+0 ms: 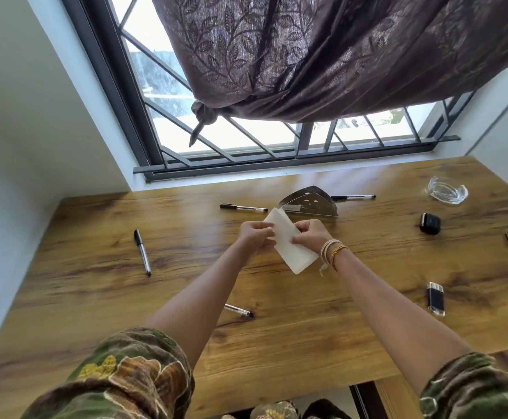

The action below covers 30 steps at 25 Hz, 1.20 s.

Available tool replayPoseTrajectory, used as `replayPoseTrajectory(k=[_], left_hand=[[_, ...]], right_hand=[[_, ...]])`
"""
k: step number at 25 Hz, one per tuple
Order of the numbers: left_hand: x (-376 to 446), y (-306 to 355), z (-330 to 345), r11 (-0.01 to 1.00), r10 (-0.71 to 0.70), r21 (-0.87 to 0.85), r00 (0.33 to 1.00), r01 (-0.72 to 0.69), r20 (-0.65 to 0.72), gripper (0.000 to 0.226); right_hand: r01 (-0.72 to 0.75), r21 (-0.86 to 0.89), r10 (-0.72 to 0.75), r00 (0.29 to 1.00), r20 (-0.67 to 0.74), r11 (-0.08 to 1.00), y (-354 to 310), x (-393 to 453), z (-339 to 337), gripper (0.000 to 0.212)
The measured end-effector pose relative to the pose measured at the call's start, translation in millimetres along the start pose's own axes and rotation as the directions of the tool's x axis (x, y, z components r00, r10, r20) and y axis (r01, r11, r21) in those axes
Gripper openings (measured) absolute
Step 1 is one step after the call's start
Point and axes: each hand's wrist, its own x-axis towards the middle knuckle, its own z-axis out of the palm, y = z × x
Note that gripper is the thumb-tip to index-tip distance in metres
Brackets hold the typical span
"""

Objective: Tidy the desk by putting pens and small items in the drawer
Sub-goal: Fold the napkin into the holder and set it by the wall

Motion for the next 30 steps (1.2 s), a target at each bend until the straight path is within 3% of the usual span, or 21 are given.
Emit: replayPoseTrajectory(k=[3, 5, 7, 10, 15, 21, 25, 29, 30], left_hand=[[5, 4, -6, 0.949, 0.185, 0.278, 0.977, -0.150, -0.103, 0.054], [8, 8, -12, 0.944, 0.174, 0.286, 0.985, -0.165, -0.008, 0.069], [11, 10, -17, 0.952, 0.131, 0.259, 0.981, -0.164, 0.142, 0.059], [13, 13, -21, 0.993, 0.067, 0.080, 0.980, -0.083, 0.189, 0.043], [16, 30, -15, 0.992, 0.080, -0.101, 0.992, -0.071, 0.094, 0.034], [39, 62, 12, 0.973, 0.223, -0.057, 0.974, -0.222, 0.021, 0.035], [55, 81, 28, 0.960, 0.275, -0.062, 0.961, -0.274, -0.002, 0.008], [69, 94, 38, 0.951, 0.308, 0.007, 0.951, -0.308, -0.035, 0.013], [73, 96, 40, 0.948, 0.317, 0.031, 0.947, -0.316, -0.042, 0.022]], right_hand=[[0.009, -0.031, -0.007, 0.997, 0.082, 0.999, -7, -1, -15, 0.035], [0.039, -0.087, -0.025, 0.987, 0.156, 0.995, -11, -1, -23, 0.033], [0.074, -0.138, -0.049, 0.983, 0.177, 0.988, -14, -2, -27, 0.031], [0.096, -0.100, -0.086, 0.992, 0.094, 0.990, -13, -1, -30, 0.025], [0.092, -0.148, -0.096, 0.995, -0.021, 0.985, -11, 2, -41, 0.014], [0.163, -0.243, -0.241, 0.909, -0.339, 0.956, -24, 24, -82, 0.013], [0.218, -0.290, -0.318, 0.875, -0.364, 0.932, -34, 42, -102, 0.012], [0.209, -0.258, -0.297, 0.879, -0.372, 0.943, -31, 61, -115, 0.021], [0.201, -0.244, -0.284, 0.882, -0.376, 0.949, -29, 64, -118, 0.022]])
